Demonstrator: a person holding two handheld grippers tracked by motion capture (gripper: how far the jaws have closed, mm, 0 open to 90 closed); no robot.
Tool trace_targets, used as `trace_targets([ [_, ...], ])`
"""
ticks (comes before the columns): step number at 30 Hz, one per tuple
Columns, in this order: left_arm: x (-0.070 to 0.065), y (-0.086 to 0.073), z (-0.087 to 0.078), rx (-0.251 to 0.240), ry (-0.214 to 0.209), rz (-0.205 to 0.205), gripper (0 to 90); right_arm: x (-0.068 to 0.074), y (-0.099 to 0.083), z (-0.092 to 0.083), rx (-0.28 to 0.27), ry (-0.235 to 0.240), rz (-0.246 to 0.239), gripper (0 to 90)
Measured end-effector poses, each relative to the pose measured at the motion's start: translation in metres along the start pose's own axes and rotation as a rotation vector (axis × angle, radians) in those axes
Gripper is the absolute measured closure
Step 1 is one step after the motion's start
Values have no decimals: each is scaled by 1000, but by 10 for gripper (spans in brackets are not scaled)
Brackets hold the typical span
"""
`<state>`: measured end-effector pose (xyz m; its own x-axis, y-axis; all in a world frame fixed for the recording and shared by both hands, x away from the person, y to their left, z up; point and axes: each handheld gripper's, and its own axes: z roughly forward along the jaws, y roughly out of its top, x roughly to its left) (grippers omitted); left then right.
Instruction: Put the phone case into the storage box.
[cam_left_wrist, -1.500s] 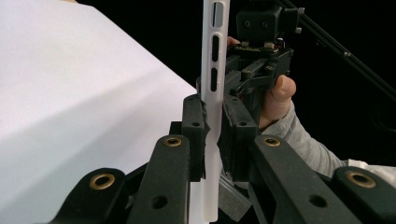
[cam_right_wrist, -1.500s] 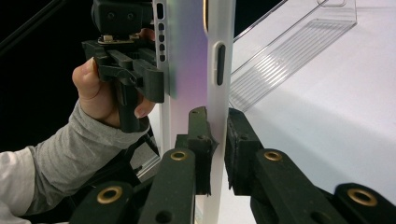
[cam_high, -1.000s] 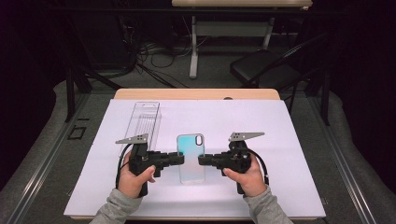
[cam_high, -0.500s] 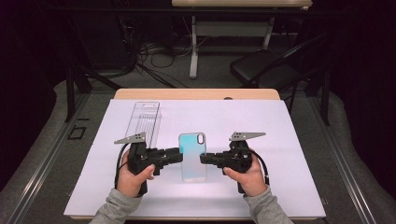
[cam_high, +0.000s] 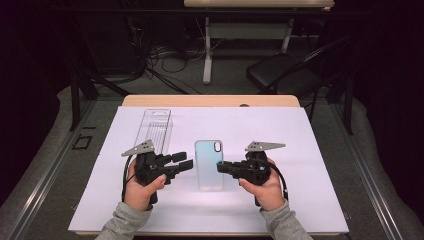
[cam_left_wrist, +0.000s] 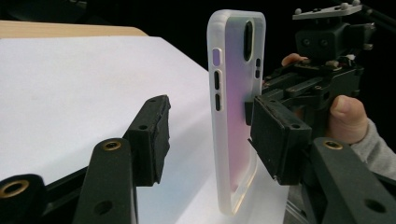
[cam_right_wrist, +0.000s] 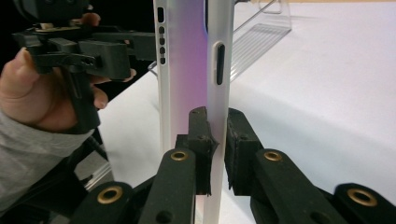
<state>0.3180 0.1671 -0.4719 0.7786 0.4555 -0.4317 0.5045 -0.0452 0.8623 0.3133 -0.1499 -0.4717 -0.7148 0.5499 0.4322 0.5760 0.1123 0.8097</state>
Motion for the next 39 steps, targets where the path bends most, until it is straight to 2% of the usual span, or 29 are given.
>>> trace_targets([
  [11, 0, 0, 0, 10, 51, 17, 488, 1, -2, 1, -31, -95, -22, 825],
  [18, -1, 0, 1, 21, 104, 32, 489, 7, -4, 3, -46, -163, -62, 825],
  [21, -3, 0, 2, 24, 120, 50, 504, 9, -5, 4, -54, -187, -87, 825],
  [32, 0, -1, 3, 32, 154, 52, 481, 19, -9, 10, -84, -285, -141, 825],
  [39, 0, -3, 5, 32, 184, 82, 482, 23, -14, 15, -98, -348, -150, 825],
])
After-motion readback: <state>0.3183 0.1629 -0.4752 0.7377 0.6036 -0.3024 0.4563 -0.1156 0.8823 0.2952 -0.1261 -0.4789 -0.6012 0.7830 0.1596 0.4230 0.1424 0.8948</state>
